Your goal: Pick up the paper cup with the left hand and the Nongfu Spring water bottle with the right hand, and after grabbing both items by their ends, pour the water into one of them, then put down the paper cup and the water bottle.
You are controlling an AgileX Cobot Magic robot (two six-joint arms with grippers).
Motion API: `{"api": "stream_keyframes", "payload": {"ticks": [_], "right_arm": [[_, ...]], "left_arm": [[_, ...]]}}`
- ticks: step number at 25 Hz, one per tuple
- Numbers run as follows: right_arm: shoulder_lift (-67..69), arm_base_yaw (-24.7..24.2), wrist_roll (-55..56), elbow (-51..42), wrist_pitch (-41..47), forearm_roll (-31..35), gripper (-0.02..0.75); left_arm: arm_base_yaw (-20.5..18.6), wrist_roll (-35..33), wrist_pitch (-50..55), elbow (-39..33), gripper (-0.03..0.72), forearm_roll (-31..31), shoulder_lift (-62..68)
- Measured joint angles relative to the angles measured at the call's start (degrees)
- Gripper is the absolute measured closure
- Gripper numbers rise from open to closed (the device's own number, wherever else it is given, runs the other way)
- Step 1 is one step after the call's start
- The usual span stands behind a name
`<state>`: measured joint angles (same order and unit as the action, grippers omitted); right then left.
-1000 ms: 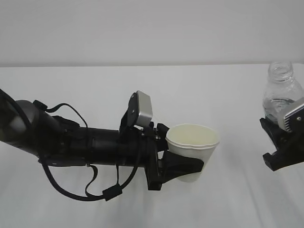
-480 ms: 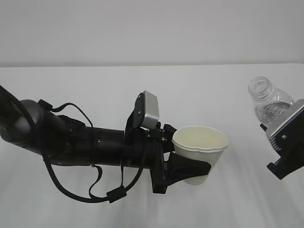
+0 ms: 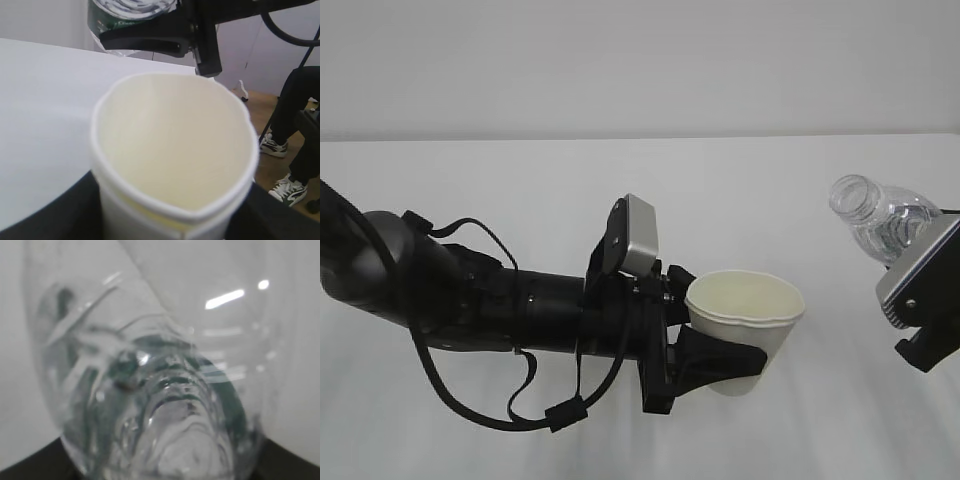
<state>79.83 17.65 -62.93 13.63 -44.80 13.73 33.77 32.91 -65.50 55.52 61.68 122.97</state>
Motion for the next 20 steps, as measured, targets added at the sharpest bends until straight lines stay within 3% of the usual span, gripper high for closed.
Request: {"api": "stream_keyframes", "payload": {"ticks": [20], "right_arm": [[0.0, 0.0, -7.7, 0.0, -2.4, 0.9, 0.334]], "left_arm": [[2.2, 1.4, 1.9, 1.8, 0.253, -0.7, 0.0]]}}
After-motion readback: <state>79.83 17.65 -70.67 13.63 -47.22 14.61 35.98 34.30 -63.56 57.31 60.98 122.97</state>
